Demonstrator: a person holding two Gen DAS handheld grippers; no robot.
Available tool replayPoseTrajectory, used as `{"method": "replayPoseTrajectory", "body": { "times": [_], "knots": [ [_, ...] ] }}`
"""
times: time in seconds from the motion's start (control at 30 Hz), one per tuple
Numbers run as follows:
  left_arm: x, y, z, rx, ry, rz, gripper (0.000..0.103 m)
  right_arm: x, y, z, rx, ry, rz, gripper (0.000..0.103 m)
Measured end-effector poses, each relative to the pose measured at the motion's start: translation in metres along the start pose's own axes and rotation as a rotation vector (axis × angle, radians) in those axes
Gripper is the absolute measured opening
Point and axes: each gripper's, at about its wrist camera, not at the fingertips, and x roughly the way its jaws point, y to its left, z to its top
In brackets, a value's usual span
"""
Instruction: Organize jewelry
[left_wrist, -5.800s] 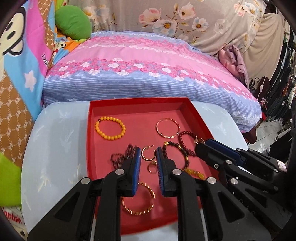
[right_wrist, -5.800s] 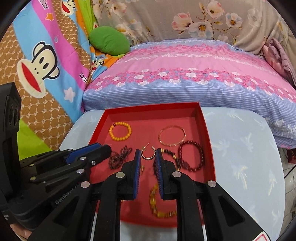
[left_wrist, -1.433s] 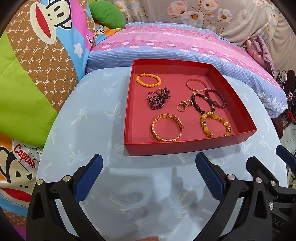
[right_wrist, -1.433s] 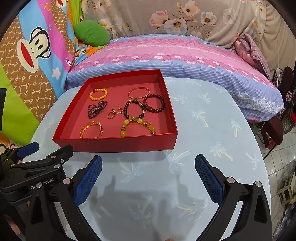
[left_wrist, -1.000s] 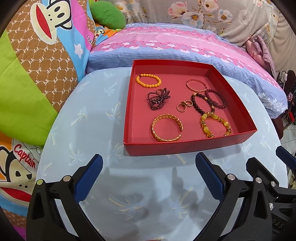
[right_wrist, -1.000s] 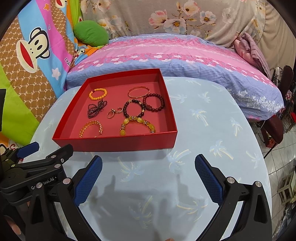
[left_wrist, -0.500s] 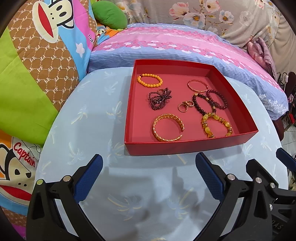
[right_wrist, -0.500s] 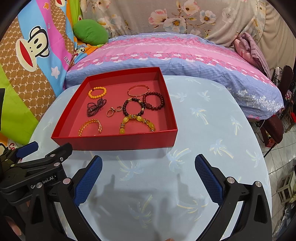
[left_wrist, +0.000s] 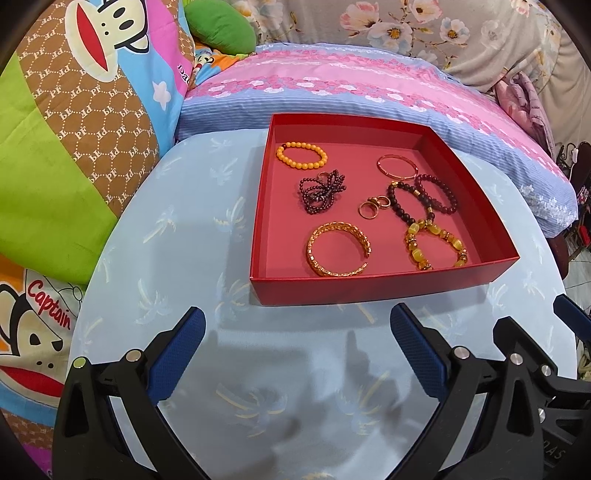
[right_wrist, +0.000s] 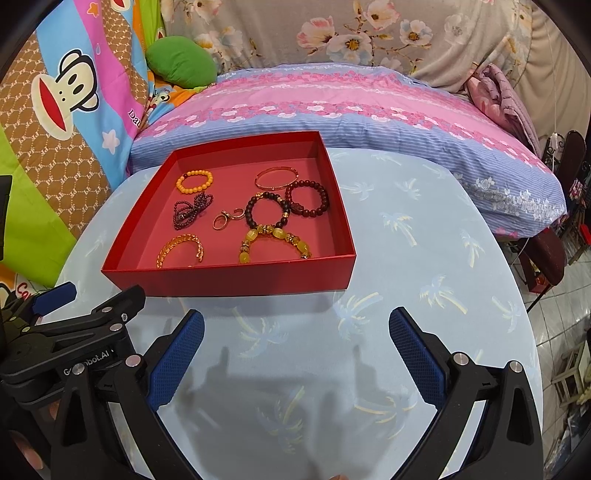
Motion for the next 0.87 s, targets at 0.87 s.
{"method": "replayPoseTrajectory", "body": {
  "times": [0.87],
  "knots": [
    [-0.005,-0.0031,0.0024,0.017,-0.021,0.014,0.096,-0.0014,-0.0026,0.0008,-0.001,0.0,-0.002,0.097]
  ]
}}
